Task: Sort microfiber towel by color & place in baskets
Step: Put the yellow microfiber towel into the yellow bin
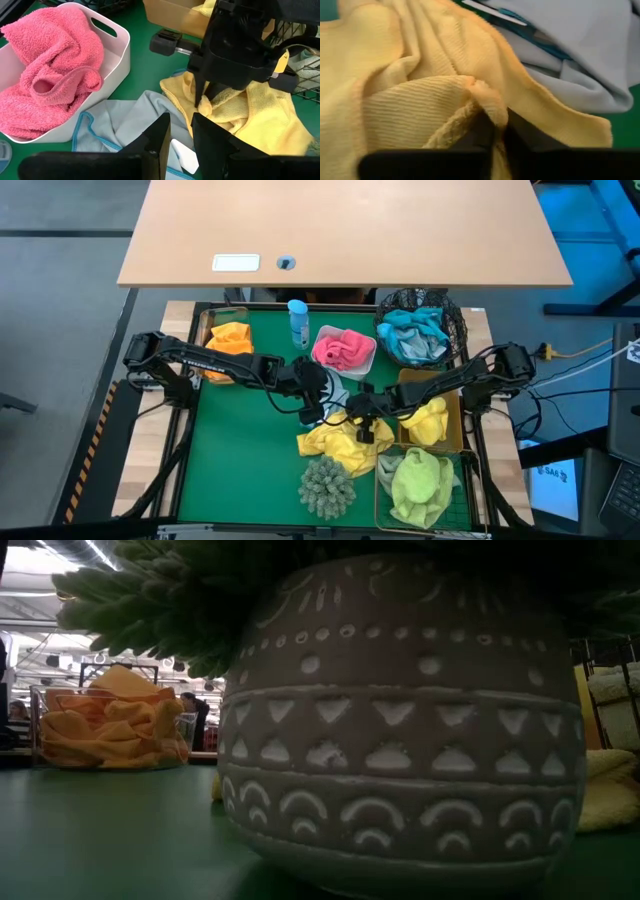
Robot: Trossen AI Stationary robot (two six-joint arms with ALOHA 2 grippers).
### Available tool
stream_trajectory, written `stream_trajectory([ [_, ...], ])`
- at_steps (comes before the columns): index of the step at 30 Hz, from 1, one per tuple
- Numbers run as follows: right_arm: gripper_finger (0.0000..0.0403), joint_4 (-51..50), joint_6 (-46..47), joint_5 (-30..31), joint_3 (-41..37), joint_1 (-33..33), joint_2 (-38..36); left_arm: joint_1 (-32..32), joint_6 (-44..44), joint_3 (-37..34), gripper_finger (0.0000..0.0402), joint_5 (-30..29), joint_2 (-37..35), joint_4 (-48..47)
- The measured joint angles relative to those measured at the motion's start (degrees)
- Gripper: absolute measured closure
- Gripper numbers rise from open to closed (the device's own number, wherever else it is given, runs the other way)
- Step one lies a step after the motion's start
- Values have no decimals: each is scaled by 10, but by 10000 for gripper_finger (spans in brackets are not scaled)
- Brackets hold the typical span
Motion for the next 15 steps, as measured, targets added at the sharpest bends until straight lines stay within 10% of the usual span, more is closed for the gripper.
stream_trajectory([
  [15, 398, -256, 30, -27, 151, 0, -133, 0, 0, 0, 324, 0, 0, 2],
])
